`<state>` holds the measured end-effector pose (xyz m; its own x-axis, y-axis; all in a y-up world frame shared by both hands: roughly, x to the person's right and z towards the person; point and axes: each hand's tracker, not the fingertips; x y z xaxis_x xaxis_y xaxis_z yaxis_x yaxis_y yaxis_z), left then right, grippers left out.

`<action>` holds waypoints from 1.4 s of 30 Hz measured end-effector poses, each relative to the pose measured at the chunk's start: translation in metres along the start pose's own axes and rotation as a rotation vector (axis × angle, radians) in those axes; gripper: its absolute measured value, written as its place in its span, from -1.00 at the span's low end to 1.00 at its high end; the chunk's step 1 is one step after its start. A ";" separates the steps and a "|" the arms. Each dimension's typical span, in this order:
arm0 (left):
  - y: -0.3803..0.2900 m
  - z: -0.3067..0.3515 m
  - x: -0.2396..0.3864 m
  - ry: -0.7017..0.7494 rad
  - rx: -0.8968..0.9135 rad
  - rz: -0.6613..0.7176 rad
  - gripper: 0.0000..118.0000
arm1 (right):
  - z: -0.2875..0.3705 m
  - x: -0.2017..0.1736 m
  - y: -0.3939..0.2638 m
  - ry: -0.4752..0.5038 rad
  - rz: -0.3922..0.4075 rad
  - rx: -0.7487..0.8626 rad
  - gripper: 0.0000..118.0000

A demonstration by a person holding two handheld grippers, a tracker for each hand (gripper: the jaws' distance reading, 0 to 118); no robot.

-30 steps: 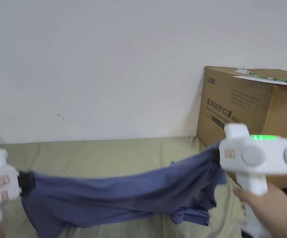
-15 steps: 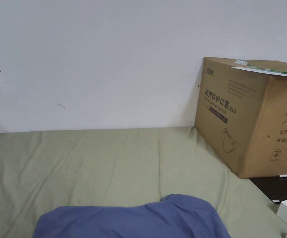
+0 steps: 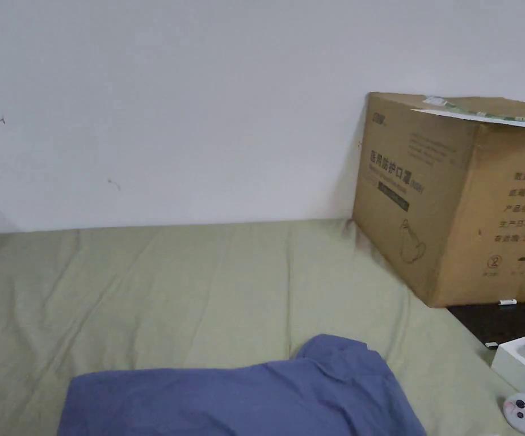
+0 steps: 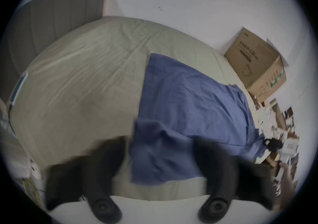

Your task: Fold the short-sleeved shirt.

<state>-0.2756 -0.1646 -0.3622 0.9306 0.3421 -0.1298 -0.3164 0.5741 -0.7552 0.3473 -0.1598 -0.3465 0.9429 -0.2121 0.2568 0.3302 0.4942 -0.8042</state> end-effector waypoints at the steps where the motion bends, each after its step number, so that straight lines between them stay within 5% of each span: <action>1: -0.004 0.007 -0.003 -0.026 0.024 0.043 0.76 | 0.007 0.001 -0.002 0.014 -0.021 0.022 0.72; 5: -0.013 0.054 0.006 -0.076 0.106 0.115 0.73 | 0.043 -0.001 -0.005 0.030 -0.002 0.095 0.72; 10: -0.006 0.115 0.043 -0.081 0.323 -0.009 0.70 | 0.120 -0.027 -0.013 0.157 0.018 0.382 0.71; 12: -0.011 0.140 0.063 -0.085 0.458 -0.074 0.30 | 0.146 -0.040 -0.018 0.253 0.030 0.505 0.60; 13: -0.014 0.150 0.071 -0.102 0.530 -0.109 -0.38 | 0.157 -0.048 -0.021 0.302 0.040 0.563 0.16; 14: -0.018 0.157 0.078 -0.105 0.576 -0.132 -0.92 | 0.164 -0.056 -0.023 0.347 0.028 0.605 -0.52; 15: -0.019 0.163 0.086 -0.091 0.617 -0.163 -1.00 | 0.170 -0.067 -0.023 0.377 0.024 0.622 -0.99; 17: -0.022 0.169 0.094 -0.111 0.634 -0.179 -1.00 | 0.176 -0.083 -0.022 0.300 0.044 0.639 -0.99; 19: -0.011 0.164 0.094 -0.213 0.595 -0.169 -1.00 | 0.177 -0.092 -0.016 0.406 0.083 0.627 -0.99; 23: 0.025 0.156 0.112 -0.105 0.542 -0.230 -1.00 | 0.174 -0.109 -0.011 0.354 0.139 0.635 -0.99; 28: 0.138 0.048 0.098 -0.153 0.032 -0.179 -1.00 | 0.143 -0.114 0.010 0.360 0.133 0.559 -0.99; 31: 0.185 -0.030 0.083 -0.071 -0.060 -0.191 -1.00 | 0.120 -0.114 0.018 0.364 0.117 0.499 -0.99; 32: 0.195 -0.052 0.078 -0.044 -0.071 -0.206 -0.80 | 0.112 -0.116 0.022 0.356 0.113 0.484 -0.99; 33: 0.206 -0.073 0.072 -0.013 -0.070 -0.212 -0.30 | 0.104 -0.116 0.025 0.348 0.110 0.466 -0.99; 34: 0.214 -0.096 0.066 0.021 -0.080 -0.208 0.62 | 0.096 -0.116 0.027 0.344 0.107 0.449 -0.99; 35: 0.218 -0.115 0.061 0.039 -0.112 -0.200 0.97 | 0.090 -0.116 0.030 0.341 0.103 0.434 -0.99; 42: 0.231 -0.230 0.026 0.095 -0.194 -0.174 0.97 | 0.043 -0.107 0.051 0.316 0.086 0.342 -0.99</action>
<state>-0.2826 -0.1942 -0.6882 0.9839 0.1745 -0.0400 -0.1175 0.4615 -0.8793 0.2650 -0.0757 -0.3925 0.9256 -0.3779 -0.0214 0.2965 0.7592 -0.5794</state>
